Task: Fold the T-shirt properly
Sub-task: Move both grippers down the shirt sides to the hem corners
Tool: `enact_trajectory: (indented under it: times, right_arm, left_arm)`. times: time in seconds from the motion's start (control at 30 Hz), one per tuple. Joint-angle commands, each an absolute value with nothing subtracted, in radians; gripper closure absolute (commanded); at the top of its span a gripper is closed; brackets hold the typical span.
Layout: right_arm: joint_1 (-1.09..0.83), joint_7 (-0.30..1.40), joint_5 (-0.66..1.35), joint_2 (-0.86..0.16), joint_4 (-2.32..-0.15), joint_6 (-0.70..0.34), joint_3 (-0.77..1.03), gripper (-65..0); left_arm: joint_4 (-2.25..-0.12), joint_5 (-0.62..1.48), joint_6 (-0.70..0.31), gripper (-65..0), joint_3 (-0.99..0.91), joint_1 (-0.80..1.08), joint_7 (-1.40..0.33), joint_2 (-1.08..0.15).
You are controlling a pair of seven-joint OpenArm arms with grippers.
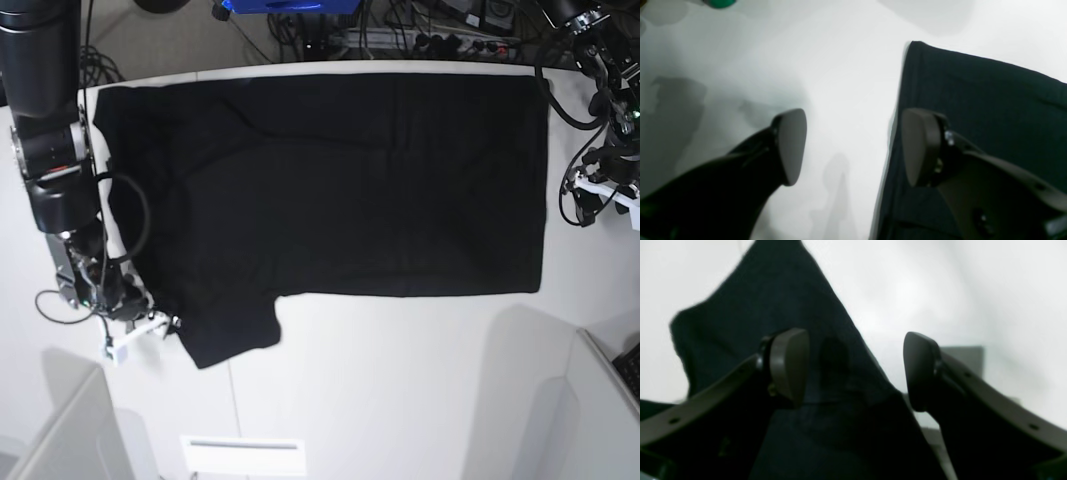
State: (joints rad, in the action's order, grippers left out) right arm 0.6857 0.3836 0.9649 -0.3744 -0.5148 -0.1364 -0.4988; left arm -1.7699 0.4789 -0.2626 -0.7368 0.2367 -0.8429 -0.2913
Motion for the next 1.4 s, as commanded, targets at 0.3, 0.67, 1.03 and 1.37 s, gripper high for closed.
enact_trajectory:
  times: [0.3, 0.67, 1.03, 1.37]
  right_arm:
    - [0.708, 0.363, 0.97, -0.364, -0.519, -0.143, -0.567, -41.1]
    - [0.704, 0.361, 0.97, -0.363, -0.519, -0.142, -0.567, -4.8]
    - [0.702, 0.363, 0.97, -0.363, -0.519, -0.139, -0.565, 0.0]
    - [0.704, 0.364, 0.97, -0.363, -0.519, -0.139, -0.562, 0.0]
  left_arm:
    - [-1.782, 0.487, -0.263, -43.4, -0.745, 0.24, -0.823, -0.311]
    - [-1.633, 0.487, -0.263, -43.4, -0.739, 0.131, -0.822, -0.314]
    - [-1.346, 0.486, -0.263, -43.4, -0.555, -0.102, -0.816, -0.418]
    - [-1.041, 0.486, -0.265, -44.1, -0.453, -0.349, -0.814, -0.447]
